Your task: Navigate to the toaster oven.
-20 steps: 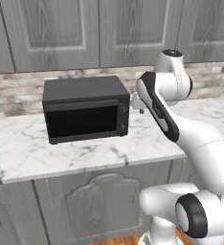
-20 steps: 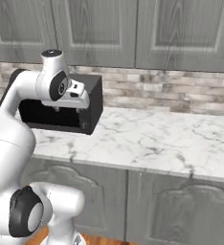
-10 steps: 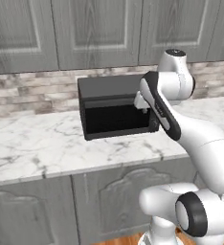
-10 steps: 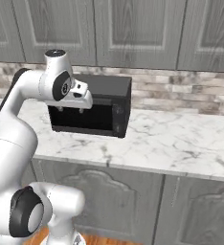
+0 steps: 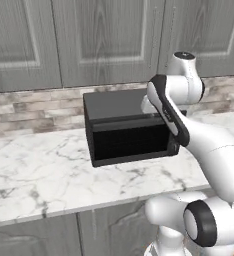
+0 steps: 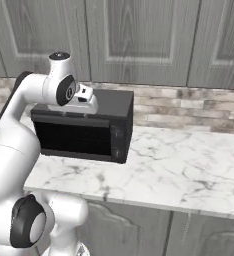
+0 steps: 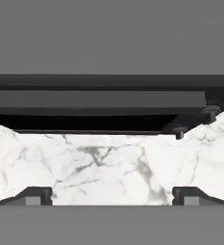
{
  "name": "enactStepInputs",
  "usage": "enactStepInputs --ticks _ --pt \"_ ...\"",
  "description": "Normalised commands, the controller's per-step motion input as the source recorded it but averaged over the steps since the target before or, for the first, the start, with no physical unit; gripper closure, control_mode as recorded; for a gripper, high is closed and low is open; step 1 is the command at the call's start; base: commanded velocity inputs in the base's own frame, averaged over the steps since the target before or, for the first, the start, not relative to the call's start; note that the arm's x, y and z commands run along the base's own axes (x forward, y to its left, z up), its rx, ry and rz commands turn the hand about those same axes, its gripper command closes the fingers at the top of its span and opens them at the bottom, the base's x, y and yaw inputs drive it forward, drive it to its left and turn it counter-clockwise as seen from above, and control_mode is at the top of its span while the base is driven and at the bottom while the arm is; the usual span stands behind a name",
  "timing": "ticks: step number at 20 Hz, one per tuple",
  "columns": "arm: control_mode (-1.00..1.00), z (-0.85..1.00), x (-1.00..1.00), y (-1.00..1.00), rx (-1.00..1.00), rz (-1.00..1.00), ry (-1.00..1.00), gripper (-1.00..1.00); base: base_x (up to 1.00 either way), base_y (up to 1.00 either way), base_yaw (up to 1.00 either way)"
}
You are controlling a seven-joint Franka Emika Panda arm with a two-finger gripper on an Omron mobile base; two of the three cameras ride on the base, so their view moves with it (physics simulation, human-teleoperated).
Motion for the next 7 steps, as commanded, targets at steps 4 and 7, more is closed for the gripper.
enactStepInputs --ticks 4,7 --pt "1.0 0.0 0.0 0.0 0.0 0.0 0.0 -1.0 0.25 0.02 0.0" --pt "1.0 0.0 0.0 0.0 0.0 0.0 0.0 -1.0 0.48 0.08 -0.01"
